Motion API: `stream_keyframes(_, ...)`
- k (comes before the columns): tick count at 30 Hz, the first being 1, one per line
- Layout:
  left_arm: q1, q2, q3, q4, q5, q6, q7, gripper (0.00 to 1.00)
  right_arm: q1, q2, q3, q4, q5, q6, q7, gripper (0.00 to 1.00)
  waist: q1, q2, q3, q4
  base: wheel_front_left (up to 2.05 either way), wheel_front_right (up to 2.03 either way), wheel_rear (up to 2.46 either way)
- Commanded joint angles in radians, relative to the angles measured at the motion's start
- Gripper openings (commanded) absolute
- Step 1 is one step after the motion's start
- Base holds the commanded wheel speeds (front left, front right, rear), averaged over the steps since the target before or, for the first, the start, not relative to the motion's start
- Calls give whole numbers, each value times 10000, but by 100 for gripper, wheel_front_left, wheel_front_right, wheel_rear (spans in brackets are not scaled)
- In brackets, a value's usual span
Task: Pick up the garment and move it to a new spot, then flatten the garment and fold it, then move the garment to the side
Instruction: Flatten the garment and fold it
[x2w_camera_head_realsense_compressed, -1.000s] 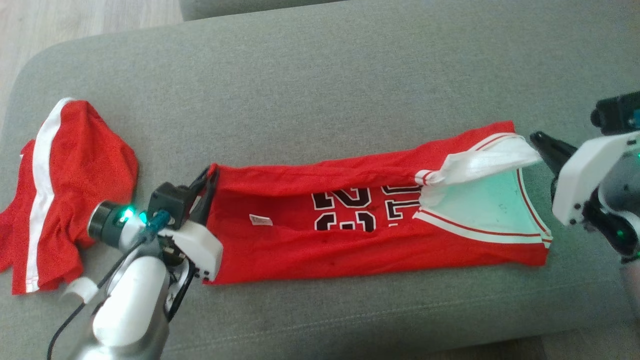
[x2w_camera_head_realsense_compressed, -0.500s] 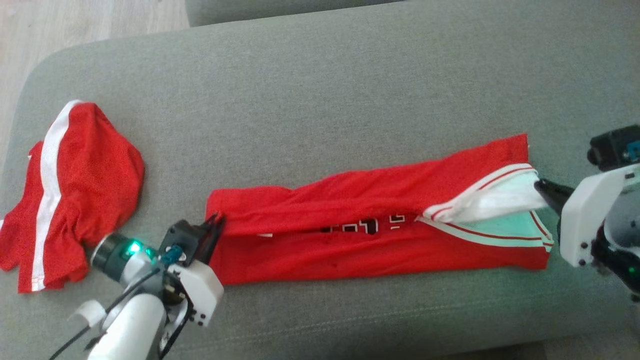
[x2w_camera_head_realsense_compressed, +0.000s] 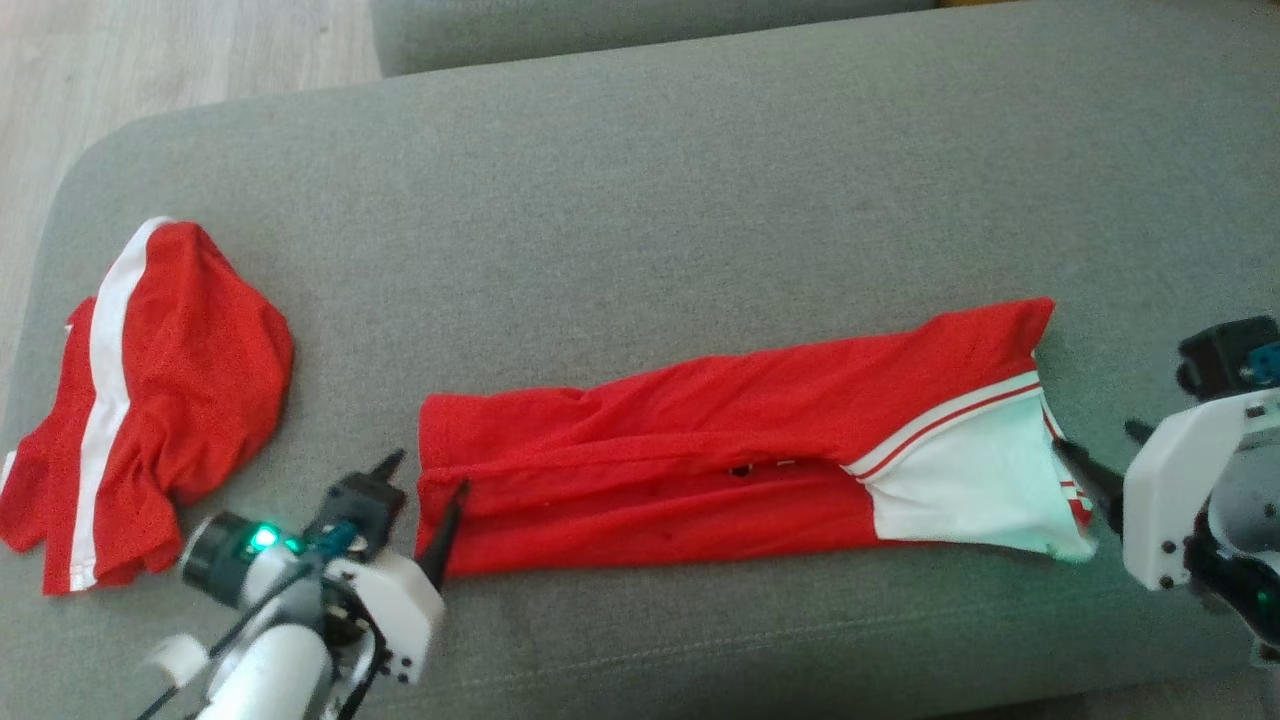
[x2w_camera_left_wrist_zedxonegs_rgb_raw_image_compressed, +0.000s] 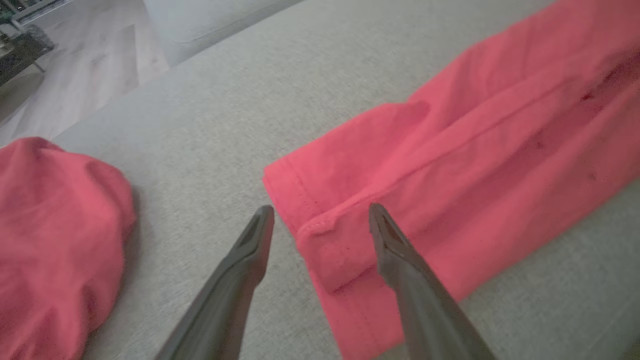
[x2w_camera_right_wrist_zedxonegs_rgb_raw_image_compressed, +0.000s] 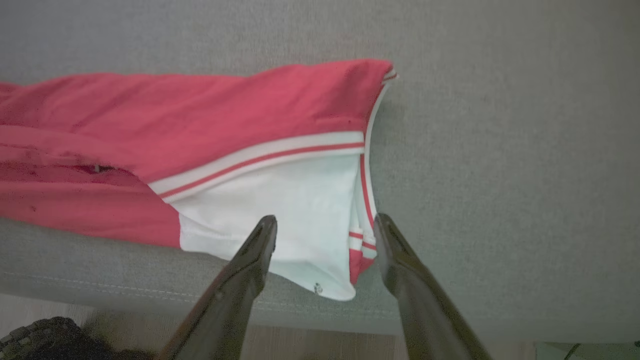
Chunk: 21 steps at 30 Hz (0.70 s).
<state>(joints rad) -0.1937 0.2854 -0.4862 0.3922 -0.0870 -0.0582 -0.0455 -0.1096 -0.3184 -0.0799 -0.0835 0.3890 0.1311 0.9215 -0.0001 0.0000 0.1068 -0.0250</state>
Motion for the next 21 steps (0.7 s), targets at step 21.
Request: stream_keyframes(21,940,-1831,4162,-3474,-1810,1682,-2158,100,-6,2181,215,56,-1937,-4,-9270,100,1,0,-422,-10,0,0,0)
